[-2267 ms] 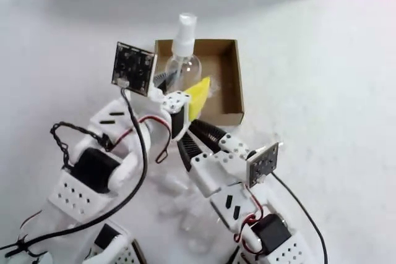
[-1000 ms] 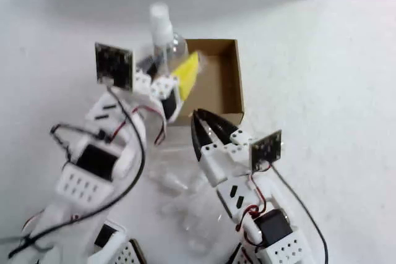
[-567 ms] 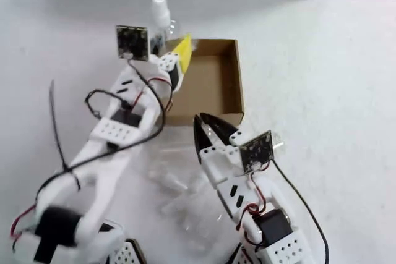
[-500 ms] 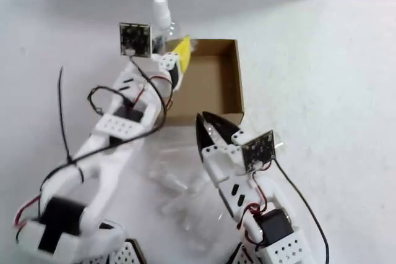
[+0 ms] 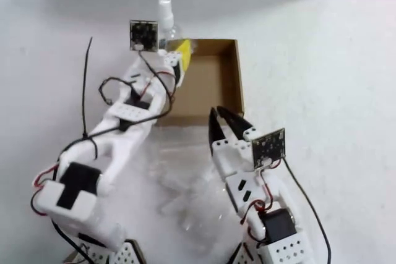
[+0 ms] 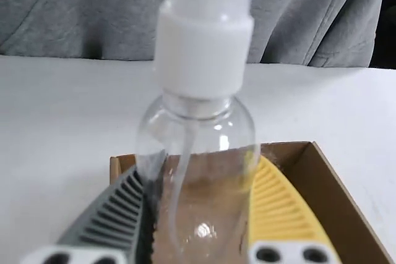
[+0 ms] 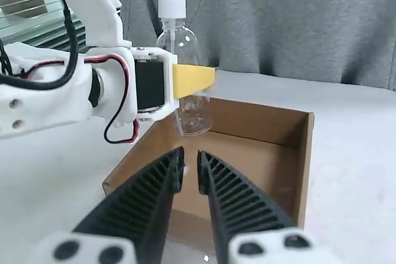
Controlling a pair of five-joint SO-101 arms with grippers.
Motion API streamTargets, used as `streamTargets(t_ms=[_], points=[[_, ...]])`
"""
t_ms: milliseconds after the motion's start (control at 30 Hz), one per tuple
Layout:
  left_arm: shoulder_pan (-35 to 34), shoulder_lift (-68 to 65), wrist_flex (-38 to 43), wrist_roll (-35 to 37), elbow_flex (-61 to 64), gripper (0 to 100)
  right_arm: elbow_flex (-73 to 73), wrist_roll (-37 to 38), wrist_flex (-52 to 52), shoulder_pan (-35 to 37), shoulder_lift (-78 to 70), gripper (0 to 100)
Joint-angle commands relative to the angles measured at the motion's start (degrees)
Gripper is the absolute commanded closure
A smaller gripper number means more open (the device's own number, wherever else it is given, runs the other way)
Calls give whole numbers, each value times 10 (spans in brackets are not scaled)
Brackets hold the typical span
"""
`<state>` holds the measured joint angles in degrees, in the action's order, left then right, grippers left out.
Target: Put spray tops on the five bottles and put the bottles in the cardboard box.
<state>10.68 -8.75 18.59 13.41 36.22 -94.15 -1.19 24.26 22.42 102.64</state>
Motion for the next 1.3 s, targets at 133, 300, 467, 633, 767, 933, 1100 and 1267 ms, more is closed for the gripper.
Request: streamTargets(t_ms=[133, 300, 467, 633, 767, 933, 1100, 1267], points=[[-7, -63, 107, -66, -45, 980, 8, 3, -3, -6, 6, 982], [-23, -107, 105, -66, -94, 980, 5, 3, -3, 16, 6, 982], [-31, -161, 106, -66, -142, 980, 5, 3, -1, 18, 6, 982], [-31, -202, 107, -66, -175, 980, 4, 3, 0, 18, 6, 982], [-36, -228, 107, -66, -196, 980, 4, 3, 0, 19, 6, 982], [-48, -255, 107, -65, -216, 980, 4, 3, 0, 19, 6, 982], [-45, -274, 106, -65, -224, 980, 4, 3, 1, 19, 6, 982], [-47, -274, 105, -65, -221, 980, 4, 3, 1, 19, 6, 982]])
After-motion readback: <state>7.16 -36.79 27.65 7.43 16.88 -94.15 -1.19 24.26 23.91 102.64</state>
